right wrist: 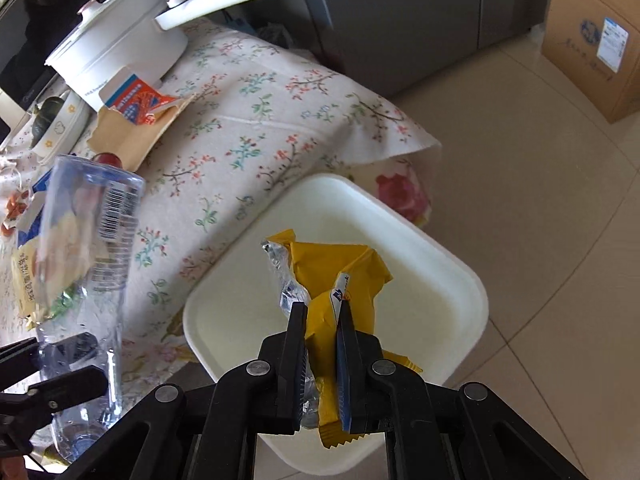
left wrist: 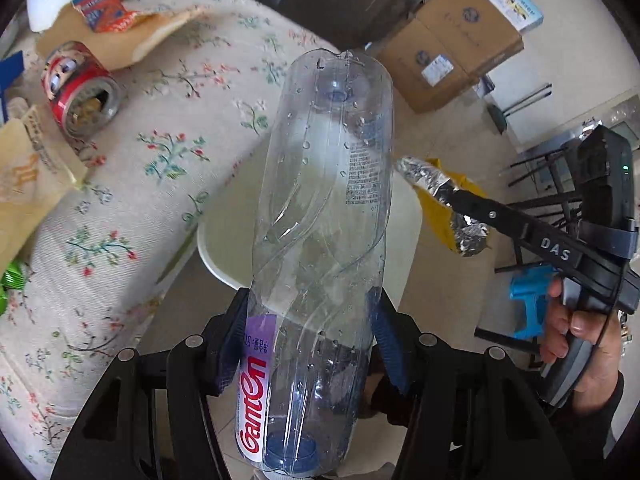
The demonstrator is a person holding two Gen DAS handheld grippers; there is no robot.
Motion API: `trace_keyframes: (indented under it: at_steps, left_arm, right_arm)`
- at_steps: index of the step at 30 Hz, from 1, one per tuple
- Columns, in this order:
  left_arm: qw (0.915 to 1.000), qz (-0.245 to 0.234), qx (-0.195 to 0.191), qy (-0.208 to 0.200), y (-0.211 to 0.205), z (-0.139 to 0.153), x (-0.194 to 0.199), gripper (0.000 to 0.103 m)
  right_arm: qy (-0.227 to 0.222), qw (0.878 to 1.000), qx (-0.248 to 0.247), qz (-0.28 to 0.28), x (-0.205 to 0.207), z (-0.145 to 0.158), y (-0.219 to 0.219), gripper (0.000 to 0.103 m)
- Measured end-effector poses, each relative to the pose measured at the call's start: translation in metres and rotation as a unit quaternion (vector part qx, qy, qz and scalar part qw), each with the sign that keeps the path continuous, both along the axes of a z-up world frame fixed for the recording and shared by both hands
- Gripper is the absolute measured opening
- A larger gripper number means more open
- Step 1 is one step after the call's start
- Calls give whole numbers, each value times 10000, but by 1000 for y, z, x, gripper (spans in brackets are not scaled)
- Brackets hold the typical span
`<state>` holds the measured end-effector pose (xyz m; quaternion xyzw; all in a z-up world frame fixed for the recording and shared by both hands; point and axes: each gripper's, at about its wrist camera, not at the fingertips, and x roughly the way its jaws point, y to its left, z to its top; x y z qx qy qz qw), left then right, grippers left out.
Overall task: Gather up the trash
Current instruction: 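Carry both items over the white bin while the left tool releases the bottle inside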
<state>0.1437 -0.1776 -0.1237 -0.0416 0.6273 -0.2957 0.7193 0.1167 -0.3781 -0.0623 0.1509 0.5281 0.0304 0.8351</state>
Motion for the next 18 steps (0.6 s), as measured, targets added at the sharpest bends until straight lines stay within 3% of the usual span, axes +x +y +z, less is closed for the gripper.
trace_keyframes:
  at_steps: [5, 18]
  left_arm:
    - [9990, -105, 250, 365, -22, -38, 16, 61]
    - [9964, -180, 565, 598, -61, -75, 39, 62]
  right_arm:
    - [168, 9998, -49, -131, -10, -15, -20, 11]
    - [314, 9993, -85, -209, -11, -28, -35, 11]
